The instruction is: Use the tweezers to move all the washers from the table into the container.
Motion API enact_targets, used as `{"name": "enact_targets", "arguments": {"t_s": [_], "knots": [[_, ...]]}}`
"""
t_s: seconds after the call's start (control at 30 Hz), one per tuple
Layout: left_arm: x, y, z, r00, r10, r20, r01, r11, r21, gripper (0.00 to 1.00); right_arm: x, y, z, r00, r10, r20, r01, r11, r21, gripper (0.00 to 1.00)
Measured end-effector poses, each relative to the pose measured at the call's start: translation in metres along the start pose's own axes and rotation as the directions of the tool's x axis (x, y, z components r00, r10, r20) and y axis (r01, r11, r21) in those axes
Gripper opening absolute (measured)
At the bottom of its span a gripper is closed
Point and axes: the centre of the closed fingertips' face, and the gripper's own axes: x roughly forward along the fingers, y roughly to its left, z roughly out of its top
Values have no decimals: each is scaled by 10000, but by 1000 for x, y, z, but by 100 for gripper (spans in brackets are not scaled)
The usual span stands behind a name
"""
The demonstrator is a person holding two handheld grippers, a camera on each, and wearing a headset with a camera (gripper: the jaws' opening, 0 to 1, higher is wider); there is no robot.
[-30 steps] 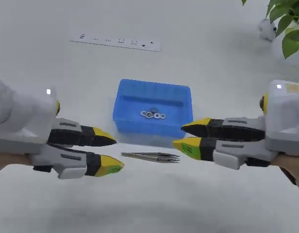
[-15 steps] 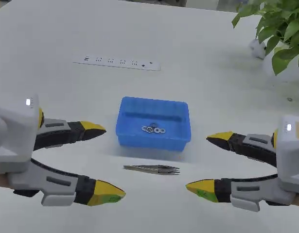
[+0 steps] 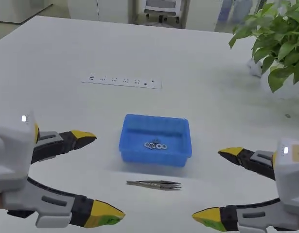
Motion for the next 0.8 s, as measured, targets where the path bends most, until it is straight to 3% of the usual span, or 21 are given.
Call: {"name": "enact_targets", "arguments": {"t_s": [0.17,0.37,0.8], "knots": [[-2,-1,4,10000,7,55,-7,10000,-40,99,-2,3,2,10000,-42,33,41,9998,172,86],[-7,-2,13,9992,-9,405,24,9994,-349,99,-5,7,5,10000,-48,44,45,9983,575,85],[-9,-6,4,9998,-100,188,110,9986,-516,99,-1,8,6,9999,-114,17,113,9979,645,88]]}}
